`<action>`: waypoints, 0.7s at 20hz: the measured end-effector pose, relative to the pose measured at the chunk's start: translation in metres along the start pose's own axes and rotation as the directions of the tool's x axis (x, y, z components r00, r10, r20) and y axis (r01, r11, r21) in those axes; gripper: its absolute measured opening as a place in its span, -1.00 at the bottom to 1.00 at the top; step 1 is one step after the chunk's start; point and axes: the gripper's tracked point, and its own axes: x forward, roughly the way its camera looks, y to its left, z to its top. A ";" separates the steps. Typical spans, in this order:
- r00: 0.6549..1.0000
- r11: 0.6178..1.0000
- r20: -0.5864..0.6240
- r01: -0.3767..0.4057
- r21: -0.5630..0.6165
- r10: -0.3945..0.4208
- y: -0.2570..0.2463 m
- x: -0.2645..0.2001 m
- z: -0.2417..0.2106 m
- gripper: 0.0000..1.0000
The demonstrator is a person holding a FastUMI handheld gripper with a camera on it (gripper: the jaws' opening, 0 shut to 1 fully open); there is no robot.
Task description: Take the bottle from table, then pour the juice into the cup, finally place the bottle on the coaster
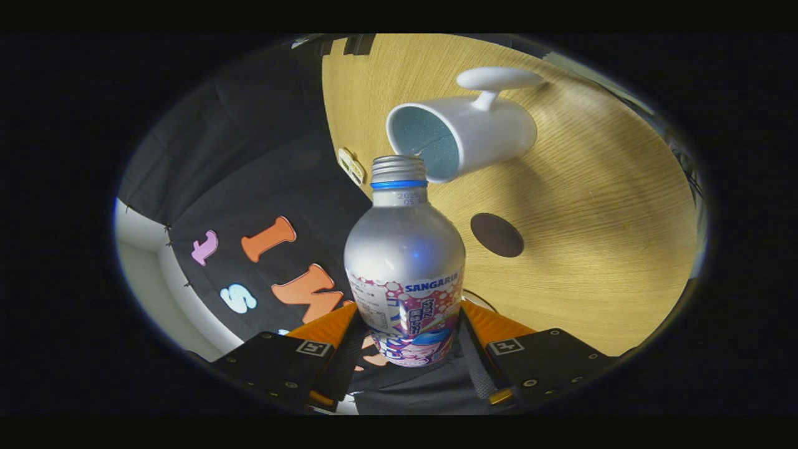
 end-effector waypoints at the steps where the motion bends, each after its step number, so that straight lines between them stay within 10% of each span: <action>1: 1.000 1.000 -0.002 0.000 0.005 0.000 0.001 -0.002 -0.001 0.52; 14: 1.000 0.995 0.005 -0.010 0.100 0.009 0.013 0.004 0.003 0.52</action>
